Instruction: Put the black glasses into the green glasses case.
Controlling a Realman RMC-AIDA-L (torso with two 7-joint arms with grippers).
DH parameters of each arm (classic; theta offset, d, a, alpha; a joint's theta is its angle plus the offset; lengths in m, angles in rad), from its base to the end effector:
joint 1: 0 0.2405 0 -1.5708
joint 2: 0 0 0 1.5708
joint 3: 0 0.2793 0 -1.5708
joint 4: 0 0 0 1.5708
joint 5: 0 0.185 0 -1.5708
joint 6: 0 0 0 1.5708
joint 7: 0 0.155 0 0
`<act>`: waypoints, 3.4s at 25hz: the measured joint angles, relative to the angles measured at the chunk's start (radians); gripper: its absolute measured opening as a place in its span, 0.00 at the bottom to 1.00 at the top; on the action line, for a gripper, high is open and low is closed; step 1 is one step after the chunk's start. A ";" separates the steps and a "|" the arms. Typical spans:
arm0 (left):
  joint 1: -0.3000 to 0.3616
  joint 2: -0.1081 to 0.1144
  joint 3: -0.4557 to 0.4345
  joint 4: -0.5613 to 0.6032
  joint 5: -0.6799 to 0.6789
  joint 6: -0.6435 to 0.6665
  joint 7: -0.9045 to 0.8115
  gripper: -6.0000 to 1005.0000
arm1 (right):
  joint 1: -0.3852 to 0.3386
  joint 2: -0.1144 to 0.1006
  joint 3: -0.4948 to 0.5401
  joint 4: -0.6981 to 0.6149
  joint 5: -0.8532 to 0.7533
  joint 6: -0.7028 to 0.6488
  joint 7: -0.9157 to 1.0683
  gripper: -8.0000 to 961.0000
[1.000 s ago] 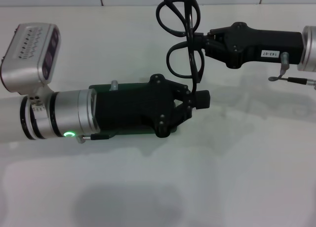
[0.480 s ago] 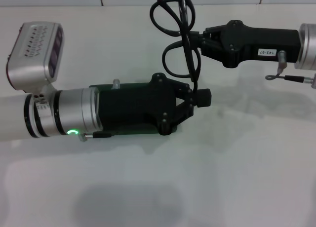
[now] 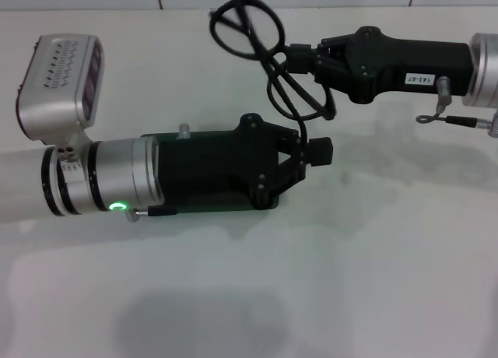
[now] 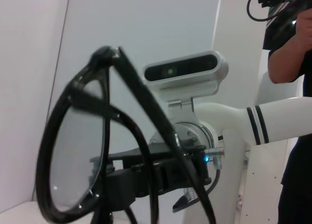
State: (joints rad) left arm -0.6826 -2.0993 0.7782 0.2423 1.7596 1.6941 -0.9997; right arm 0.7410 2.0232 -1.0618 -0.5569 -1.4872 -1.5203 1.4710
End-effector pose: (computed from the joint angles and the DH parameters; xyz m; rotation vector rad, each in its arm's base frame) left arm -0.1884 0.3025 -0.0694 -2.8265 -0.3106 -1.2333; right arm 0.1464 0.3695 -0.0218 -2.8229 0.4537 1.1028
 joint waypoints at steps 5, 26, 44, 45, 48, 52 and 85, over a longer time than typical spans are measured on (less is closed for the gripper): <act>0.000 -0.001 -0.001 0.000 0.000 -0.003 0.000 0.01 | -0.002 0.000 0.000 0.000 0.000 0.000 -0.001 0.05; 0.012 0.004 0.000 0.004 -0.027 0.058 0.003 0.01 | -0.070 -0.001 0.012 0.013 0.061 0.024 -0.141 0.05; 0.012 0.005 0.004 0.000 -0.077 0.061 -0.011 0.01 | -0.106 -0.001 0.000 0.017 0.067 -0.043 -0.196 0.06; 0.011 0.005 0.004 0.000 -0.077 0.060 -0.011 0.01 | -0.105 -0.001 0.000 0.017 0.067 -0.045 -0.196 0.06; 0.005 0.004 0.004 0.000 -0.077 0.058 -0.011 0.01 | -0.100 -0.001 0.000 0.017 0.067 -0.059 -0.198 0.06; 0.000 0.002 0.004 0.000 -0.077 0.056 -0.011 0.01 | -0.095 0.000 0.000 0.017 0.067 -0.075 -0.202 0.06; 0.074 0.011 0.005 0.027 -0.067 0.053 -0.003 0.01 | -0.090 0.000 -0.003 0.026 0.062 -0.058 -0.226 0.08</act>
State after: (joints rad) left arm -0.6090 -2.0883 0.7828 0.2691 1.6927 1.7467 -1.0022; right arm 0.6514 2.0236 -1.0651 -0.5307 -1.4249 -1.5780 1.2453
